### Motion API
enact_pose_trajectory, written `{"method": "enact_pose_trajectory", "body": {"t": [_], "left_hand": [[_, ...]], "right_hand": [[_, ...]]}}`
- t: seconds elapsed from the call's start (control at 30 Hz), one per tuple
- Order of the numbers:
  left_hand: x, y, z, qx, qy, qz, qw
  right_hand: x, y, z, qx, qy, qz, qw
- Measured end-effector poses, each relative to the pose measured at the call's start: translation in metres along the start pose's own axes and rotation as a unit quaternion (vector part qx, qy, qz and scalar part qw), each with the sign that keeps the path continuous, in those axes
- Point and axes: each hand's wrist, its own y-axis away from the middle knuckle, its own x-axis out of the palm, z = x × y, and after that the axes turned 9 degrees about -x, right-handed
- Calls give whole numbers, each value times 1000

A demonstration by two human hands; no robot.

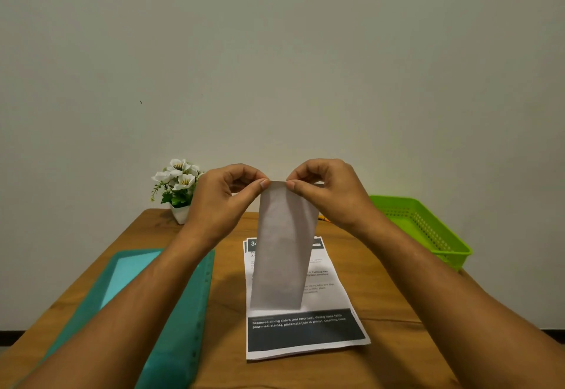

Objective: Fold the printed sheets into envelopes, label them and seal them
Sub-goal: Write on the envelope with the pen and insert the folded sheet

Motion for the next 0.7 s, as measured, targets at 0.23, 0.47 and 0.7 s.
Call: {"method": "enact_pose_trajectory", "body": {"t": [0.23,0.47,0.7], "left_hand": [[-4,1,8,-13,-1,-1,1000],[8,3,3,-25,27,-4,999],[16,4,-9,0,15,10,1000]], "right_hand": [[-20,8,-17,39,-21,4,999],[-22,8,-16,47,-34,-9,998],[-3,1,3,-4,21,13,1000]]}}
